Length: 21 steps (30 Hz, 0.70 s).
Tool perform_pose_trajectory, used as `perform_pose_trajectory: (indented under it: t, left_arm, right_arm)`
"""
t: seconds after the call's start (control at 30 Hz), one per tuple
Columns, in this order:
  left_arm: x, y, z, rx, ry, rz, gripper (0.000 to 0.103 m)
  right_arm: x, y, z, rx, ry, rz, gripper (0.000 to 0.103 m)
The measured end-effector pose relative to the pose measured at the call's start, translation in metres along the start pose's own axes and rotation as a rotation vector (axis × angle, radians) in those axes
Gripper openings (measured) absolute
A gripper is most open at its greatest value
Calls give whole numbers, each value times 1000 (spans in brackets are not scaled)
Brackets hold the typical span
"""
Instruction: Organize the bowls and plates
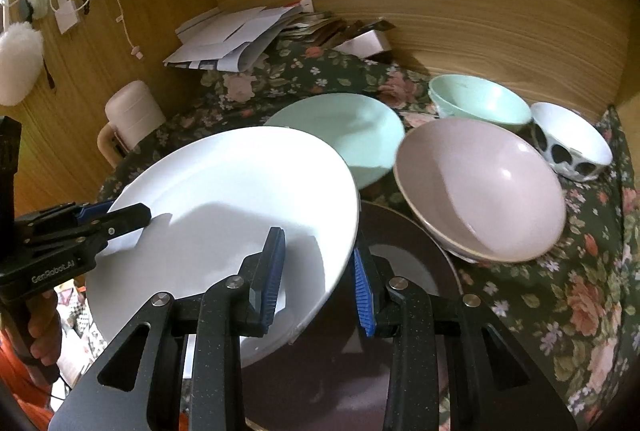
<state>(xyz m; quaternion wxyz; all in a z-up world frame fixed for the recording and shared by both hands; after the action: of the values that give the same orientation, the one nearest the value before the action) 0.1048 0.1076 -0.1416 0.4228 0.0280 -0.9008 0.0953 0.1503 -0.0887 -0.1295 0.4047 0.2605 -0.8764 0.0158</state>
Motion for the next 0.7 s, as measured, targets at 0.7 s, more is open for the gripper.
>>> perform_pose_trajectory:
  t: [0.7]
  left_arm:
    - [-16, -51, 19, -54, 56, 45, 35]
  right_arm:
    - [20, -41, 34, -95, 14, 24, 30]
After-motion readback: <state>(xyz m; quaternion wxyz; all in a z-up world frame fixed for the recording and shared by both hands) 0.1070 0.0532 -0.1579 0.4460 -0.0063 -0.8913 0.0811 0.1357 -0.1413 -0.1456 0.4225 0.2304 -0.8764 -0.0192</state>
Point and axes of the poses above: each gripper's, at about its wrist camera, not at the fingertips, and x roughly against the way its jaws point, y to its left, z to its underside, the point moved 2 cm from there along -x, roughly the way its jaws point, and after that the axes turned 1 degree about z, right-handed, at the moved point
